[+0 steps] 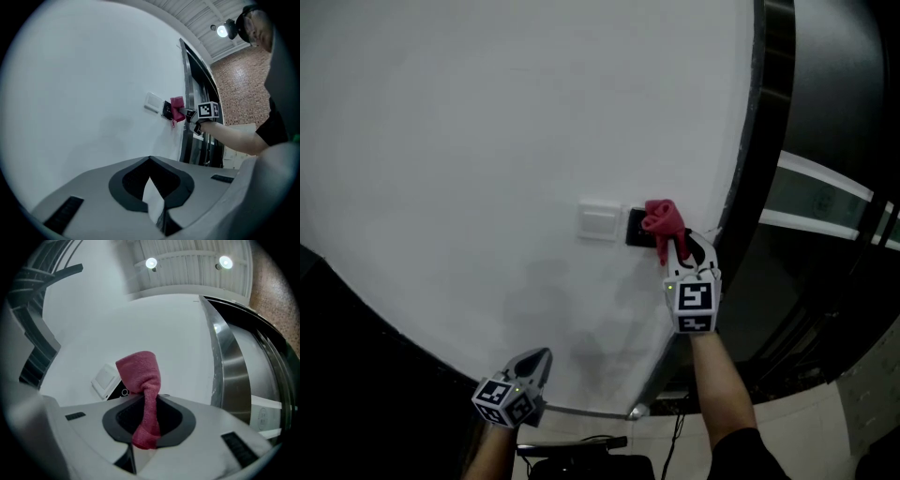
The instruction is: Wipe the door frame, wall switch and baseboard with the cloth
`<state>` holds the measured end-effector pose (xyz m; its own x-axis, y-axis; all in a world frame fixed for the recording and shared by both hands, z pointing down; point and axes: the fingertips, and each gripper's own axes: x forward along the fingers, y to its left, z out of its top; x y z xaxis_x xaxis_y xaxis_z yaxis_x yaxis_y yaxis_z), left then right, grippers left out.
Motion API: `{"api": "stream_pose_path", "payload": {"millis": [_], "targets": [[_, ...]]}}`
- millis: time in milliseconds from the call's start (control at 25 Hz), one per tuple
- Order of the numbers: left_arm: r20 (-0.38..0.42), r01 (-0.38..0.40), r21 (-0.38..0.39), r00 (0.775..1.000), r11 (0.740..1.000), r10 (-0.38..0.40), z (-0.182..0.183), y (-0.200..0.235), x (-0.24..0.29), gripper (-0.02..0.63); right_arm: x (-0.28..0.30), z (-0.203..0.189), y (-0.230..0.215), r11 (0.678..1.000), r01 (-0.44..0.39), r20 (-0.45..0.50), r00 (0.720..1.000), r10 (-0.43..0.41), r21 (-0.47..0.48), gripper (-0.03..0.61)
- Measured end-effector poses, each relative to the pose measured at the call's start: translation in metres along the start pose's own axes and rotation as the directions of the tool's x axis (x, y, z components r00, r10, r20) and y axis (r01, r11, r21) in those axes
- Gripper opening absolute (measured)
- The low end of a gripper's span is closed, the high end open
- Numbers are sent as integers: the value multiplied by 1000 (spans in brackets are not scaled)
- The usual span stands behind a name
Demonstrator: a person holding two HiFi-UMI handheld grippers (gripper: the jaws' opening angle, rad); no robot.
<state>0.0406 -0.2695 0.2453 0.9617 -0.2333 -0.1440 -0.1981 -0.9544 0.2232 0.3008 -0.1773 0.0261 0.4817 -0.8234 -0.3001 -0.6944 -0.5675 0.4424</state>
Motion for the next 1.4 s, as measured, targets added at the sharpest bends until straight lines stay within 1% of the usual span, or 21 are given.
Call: {"api": "stream_pose_path", "payload": {"millis": [80,160,240,320,400,520,600,720,920,1040,1200,1320,1400], "targets": [[7,3,-8,1000,1000,-3,2,-1,0,3,-2,13,10,999,-39,30,999,38,12,66],[19,14,-19,1000,1000,-14,4,-4,0,3,-2,26,31,995,-97,60,994,95,21,65],[6,6,-8,1000,1000,-6,3,-3,0,3,2,35,54,989,-147,76,987,144,36,65],[1,8,-3,1000,1000,-8,2,-5,-2,3,10,38,68,982,-169,76,984,163,86,65],[2,13,-6,1000,1000,-13,3,-8,-4,3,21,31,69,980,-145,53,989,139,138,64],[6,9,-9,1000,1000,-9,3,-5,-9,3,33,12,59,985,-84,-2,996,85,152,65],[9,-1,-12,1000,1000,1,3,1,-12,3,34,2,51,986,-64,-14,998,67,154,66],[15,-5,-16,1000,1000,5,6,5,-14,3,30,-10,38,984,-60,-20,998,64,168,66],[-8,-16,-30,1000,999,16,0,8,-17,3,21,-21,22,973,-53,-24,998,60,224,66],[-14,-5,-33,1000,999,4,-3,7,-15,3,18,-25,15,973,-33,-30,999,41,229,66],[-26,13,-28,1000,1000,-14,-6,3,-9,3,15,-33,3,964,-3,-39,999,14,265,66],[-31,20,-25,999,999,-21,-5,0,-9,3,8,-33,-6,970,47,-53,998,-35,238,66],[-32,21,-28,999,999,-22,-6,3,-9,3,2,-23,2,978,43,-26,999,-39,202,64]]}}
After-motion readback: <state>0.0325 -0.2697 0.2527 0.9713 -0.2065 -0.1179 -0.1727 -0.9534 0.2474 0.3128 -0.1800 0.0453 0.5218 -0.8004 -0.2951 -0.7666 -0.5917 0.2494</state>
